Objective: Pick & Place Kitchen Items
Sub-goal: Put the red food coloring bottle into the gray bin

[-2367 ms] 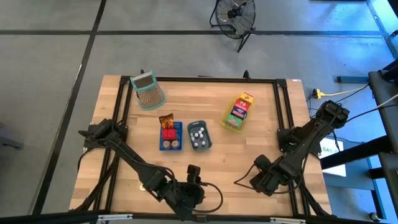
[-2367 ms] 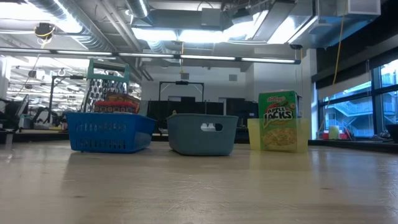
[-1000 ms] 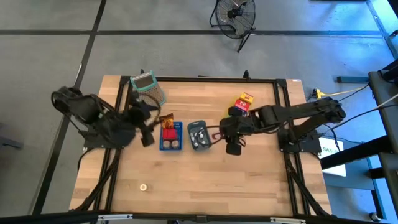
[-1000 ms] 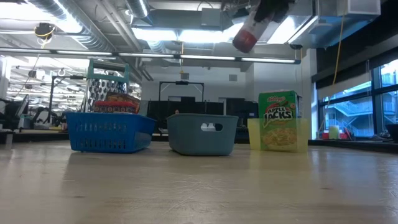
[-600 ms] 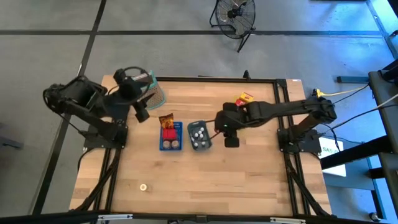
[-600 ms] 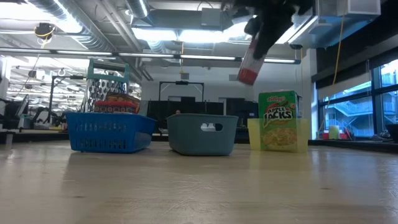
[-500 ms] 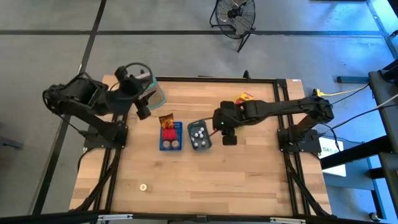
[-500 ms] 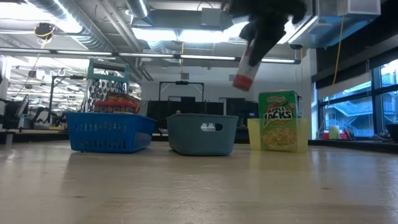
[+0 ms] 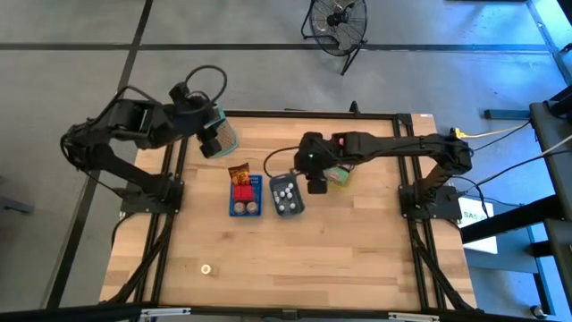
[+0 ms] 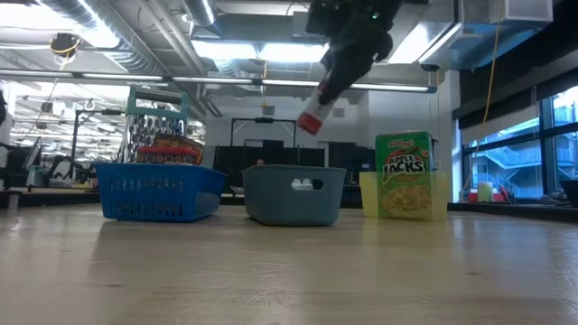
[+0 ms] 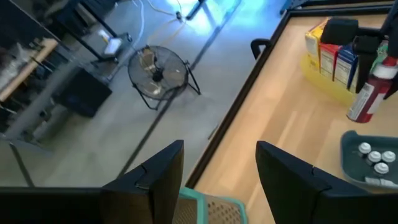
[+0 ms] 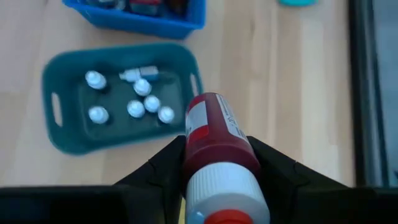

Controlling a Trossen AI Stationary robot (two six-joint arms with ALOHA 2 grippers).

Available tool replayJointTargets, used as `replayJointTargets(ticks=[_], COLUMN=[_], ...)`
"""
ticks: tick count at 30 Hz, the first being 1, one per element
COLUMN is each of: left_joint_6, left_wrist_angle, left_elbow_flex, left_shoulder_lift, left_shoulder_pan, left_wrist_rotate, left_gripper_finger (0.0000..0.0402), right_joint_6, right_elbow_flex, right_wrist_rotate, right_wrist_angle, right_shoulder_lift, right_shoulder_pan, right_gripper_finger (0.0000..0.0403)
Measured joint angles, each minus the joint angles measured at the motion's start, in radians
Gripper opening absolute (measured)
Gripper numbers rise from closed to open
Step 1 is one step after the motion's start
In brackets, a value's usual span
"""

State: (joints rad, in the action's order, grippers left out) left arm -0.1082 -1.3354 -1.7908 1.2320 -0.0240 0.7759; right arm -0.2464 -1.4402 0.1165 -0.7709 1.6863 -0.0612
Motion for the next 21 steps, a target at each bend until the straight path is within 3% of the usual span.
replayJointTargets(ticks=[12, 21], left_joint_6=[0.043, 0.045], left_wrist_angle=[0.093, 0.193], left_elbow_flex=[0.000, 0.000], left_shoulder_lift=[0.005, 0.025], left_shoulder_pan=[0.060, 0.060], left_wrist_rotate=[-0.189, -0.307], left_gripper_finger=[0.0196, 0.0196], right_joint_6=[-0.082, -0.085], right_elbow_flex=[-0.087, -0.130], right_wrist_rotate=[-0.090, -0.110], right_wrist_angle=[-0.011, -0.037], right_shoulder_lift=[0.115, 0.116], right_shoulder_pan=[0.032, 0.029], right_gripper_finger=[0.0149, 0.0149])
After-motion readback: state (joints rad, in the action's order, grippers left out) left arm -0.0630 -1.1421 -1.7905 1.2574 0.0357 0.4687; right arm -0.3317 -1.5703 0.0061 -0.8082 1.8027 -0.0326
